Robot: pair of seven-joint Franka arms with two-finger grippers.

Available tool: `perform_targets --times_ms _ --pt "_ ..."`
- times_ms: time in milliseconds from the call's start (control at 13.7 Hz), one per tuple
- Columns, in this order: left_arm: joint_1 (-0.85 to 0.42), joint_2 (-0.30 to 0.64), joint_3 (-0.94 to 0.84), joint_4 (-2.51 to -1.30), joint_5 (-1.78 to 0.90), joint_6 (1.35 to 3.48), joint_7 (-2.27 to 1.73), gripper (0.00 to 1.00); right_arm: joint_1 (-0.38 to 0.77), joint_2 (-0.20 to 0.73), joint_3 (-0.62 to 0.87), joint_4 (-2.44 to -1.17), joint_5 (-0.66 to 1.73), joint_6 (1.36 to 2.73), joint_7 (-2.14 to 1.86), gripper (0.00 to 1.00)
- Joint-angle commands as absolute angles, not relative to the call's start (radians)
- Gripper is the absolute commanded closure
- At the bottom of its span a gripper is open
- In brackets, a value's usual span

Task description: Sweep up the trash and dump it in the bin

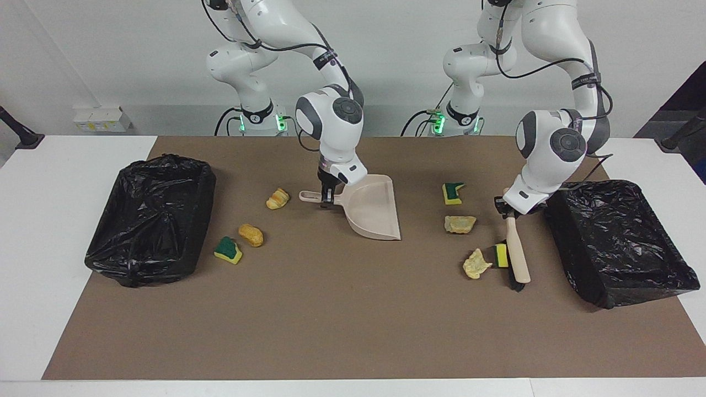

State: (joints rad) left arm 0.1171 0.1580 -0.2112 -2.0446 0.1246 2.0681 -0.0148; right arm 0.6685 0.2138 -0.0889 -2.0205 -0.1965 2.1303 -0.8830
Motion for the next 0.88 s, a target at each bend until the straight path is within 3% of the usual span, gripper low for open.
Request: perform_targets --times_ms 0,806 --pt "0.109 0.14 -0.206 -2.063 0.138 2.054 -0.023 1.0 0.66 0.212 -0.086 -2.023 -0.229 2.128 -0.864 1.0" --pt "-0.021 0.117 -0.215 -2.094 0.126 2.037 -0.135 1.0 0.66 0.224 -0.086 -2.008 -0.229 2.135 -0.862 1.0"
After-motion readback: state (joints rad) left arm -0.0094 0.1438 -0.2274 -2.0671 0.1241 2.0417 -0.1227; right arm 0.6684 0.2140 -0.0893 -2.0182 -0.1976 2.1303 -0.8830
